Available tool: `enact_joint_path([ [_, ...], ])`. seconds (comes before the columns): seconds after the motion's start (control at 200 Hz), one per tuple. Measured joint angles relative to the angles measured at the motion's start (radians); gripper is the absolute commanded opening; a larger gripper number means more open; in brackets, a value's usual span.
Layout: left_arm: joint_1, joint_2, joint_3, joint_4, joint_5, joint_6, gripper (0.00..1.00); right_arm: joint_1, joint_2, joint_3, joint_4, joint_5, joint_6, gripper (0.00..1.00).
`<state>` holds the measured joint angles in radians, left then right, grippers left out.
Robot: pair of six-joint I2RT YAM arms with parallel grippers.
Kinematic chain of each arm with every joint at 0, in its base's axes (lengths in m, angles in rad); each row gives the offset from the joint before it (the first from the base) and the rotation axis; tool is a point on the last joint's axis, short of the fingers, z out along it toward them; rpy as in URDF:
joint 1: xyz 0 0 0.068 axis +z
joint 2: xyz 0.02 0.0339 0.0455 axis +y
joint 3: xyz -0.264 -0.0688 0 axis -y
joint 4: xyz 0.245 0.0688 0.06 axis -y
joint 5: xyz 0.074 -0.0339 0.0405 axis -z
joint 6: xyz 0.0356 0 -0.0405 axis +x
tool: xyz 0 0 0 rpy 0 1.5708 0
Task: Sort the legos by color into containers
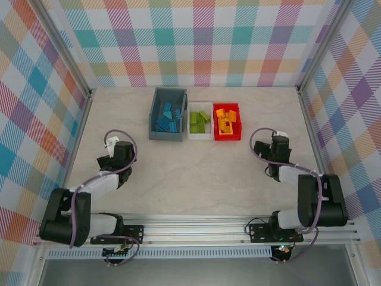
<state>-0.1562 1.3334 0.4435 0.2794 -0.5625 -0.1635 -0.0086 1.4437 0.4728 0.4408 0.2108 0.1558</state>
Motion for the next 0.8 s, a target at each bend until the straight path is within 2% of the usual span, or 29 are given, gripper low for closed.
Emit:
enact_joint_path([
  [0.165,0.014,0.143,0.004,0.246,0.119,0.092,1.0,-0.011,0.018,0.003,0.105,-0.063,-0.031,1.0],
  [0.26,0.022,0.217,-0.029,0.409,0.181,0.126,1.0,-0.011,0.01,-0.066,0.238,-0.1,-0.047,1.0],
  [0.36,0.023,0.231,-0.055,0.458,0.207,0.137,1.0,-0.011,0.048,-0.15,0.375,-0.127,-0.062,1.0],
  [0.8,0.034,0.231,-0.054,0.536,0.248,0.138,1.0,-0.004,0.074,-0.08,0.37,-0.186,-0.098,1.0],
])
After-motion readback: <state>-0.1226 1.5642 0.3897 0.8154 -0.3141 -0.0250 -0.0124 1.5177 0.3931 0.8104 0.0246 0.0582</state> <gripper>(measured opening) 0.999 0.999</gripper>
